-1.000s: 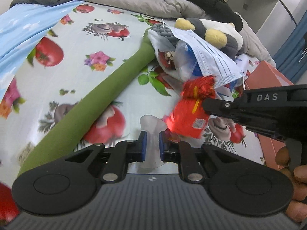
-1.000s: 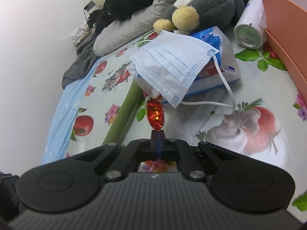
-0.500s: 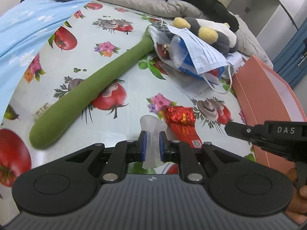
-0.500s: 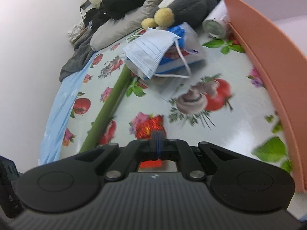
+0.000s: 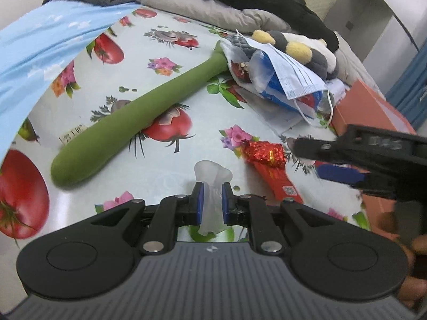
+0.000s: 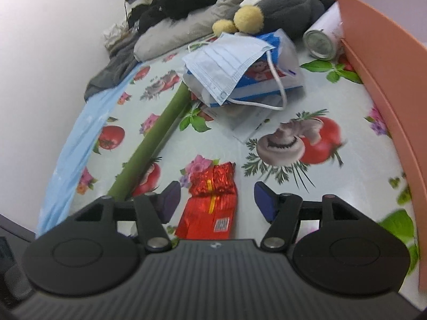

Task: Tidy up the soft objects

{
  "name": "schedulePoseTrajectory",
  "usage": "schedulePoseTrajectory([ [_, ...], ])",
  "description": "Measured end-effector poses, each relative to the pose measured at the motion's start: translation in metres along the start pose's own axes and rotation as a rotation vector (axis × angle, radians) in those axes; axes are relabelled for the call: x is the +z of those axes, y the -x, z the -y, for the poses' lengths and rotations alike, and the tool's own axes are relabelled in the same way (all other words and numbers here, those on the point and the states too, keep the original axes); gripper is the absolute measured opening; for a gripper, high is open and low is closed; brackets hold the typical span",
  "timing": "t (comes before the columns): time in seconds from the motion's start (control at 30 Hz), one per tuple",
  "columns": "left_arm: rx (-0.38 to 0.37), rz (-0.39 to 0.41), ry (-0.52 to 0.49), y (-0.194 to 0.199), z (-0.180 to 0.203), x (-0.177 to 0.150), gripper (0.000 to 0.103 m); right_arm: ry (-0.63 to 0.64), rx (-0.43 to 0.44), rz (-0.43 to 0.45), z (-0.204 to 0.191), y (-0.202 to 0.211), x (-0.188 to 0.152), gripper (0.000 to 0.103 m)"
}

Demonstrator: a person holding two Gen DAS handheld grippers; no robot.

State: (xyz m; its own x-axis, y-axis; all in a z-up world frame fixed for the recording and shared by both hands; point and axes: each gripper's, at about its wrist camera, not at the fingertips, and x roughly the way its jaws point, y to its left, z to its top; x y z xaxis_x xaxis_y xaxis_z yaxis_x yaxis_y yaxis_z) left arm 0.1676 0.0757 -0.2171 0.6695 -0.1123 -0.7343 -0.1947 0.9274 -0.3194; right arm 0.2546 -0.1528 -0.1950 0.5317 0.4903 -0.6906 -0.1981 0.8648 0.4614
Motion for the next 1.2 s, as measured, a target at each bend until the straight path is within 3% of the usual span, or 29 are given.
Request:
schedulePoseTrajectory([
  [0.3,0.014,0.032,0.033,-0.003,-0.003,0.010,0.016,0.068,-0.020,-0.065,-0.012,-0.050,0.011,0.064],
  [0.43,0.029,0.034,0.058,-0.004,-0.015,0.016,0.016,0.174,-0.059,-0.078,-0.026,-0.061,0.007,0.064],
  [0.6,0.032,0.041,0.076,0.001,-0.018,0.017,0.016,0.314,-0.131,-0.069,-0.038,-0.062,0.000,0.055],
  [0.83,0.002,0.057,0.070,0.018,-0.005,0.018,0.016,0.276,-0.115,-0.048,-0.031,-0.034,0.002,0.054],
  [1.2,-0.068,0.106,0.046,0.074,0.035,0.023,0.016,0.217,-0.087,0.039,-0.028,0.058,0.000,0.054],
])
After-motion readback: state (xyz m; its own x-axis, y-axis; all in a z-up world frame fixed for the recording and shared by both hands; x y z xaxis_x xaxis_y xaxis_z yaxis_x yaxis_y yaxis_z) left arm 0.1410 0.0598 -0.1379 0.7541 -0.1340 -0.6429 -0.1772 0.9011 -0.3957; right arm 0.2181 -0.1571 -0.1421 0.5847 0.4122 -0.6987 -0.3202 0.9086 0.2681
